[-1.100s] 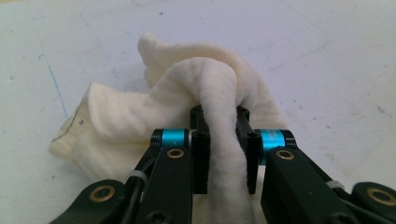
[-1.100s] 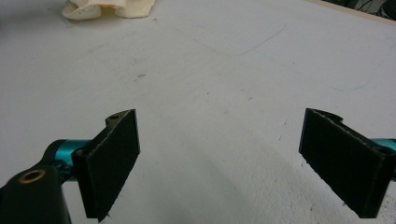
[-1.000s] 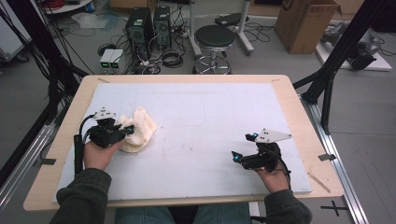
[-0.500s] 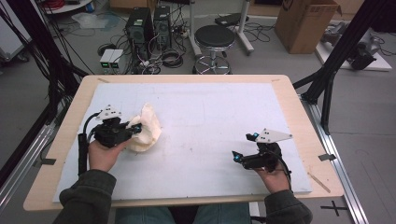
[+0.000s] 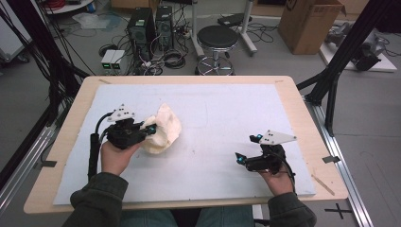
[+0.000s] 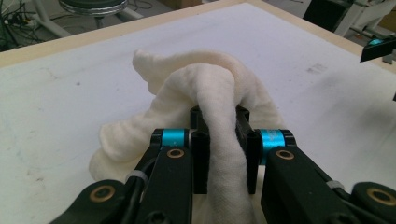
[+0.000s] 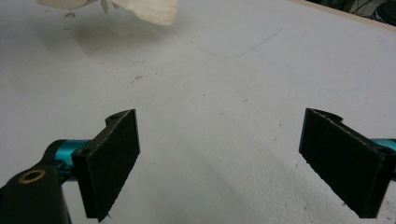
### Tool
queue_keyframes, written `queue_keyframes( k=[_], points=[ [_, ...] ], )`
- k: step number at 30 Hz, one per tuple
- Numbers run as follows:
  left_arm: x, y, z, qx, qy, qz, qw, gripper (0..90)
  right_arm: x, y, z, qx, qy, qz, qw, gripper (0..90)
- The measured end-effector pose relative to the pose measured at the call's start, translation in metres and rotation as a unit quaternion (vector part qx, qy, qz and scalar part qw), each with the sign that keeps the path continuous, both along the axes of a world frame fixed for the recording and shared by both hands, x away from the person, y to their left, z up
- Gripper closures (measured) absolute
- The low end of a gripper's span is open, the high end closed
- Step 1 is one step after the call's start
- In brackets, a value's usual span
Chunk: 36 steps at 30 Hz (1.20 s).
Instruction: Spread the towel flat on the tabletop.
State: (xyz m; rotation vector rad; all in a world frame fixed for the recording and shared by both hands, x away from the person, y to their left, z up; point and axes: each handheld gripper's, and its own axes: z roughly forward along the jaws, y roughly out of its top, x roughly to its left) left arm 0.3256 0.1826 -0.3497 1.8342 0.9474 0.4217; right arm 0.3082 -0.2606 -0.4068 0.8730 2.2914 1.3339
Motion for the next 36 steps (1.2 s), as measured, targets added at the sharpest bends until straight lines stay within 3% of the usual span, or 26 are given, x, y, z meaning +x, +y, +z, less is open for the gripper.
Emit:
queue_keyframes(
  k=[4,15,28,31,34,36],
  points=[
    [-0.002,-0.015,0.005,-0.005,-0.006,-0.018,0.9998,80.1,0.0,0.0,0.0,0.002,0.0,-0.002,1.0,11.6],
    [0.0,-0.041,0.006,-0.01,-0.005,-0.036,0.9993,80.0,-0.001,-0.002,0.001,0.005,-0.004,-0.003,1.0,11.6],
    [-0.001,-0.065,-0.002,0.009,0.004,-0.06,0.9982,79.2,-0.001,-0.002,0.001,0.004,-0.004,-0.002,1.0,11.6],
    [0.002,-0.07,-0.011,0.02,0.021,-0.064,0.9975,78.4,-0.001,-0.002,0.0,0.004,-0.001,-0.002,1.0,11.6],
    [0.006,-0.076,-0.03,0.042,0.049,-0.064,0.9959,76.6,-0.002,-0.002,0.0,0.003,-0.001,-0.001,1.0,11.6],
    [0.006,-0.077,-0.034,0.052,0.053,-0.065,0.9951,75.9,-0.002,-0.002,0.0,0.003,0.0,0.0,1.0,11.6]
  ],
)
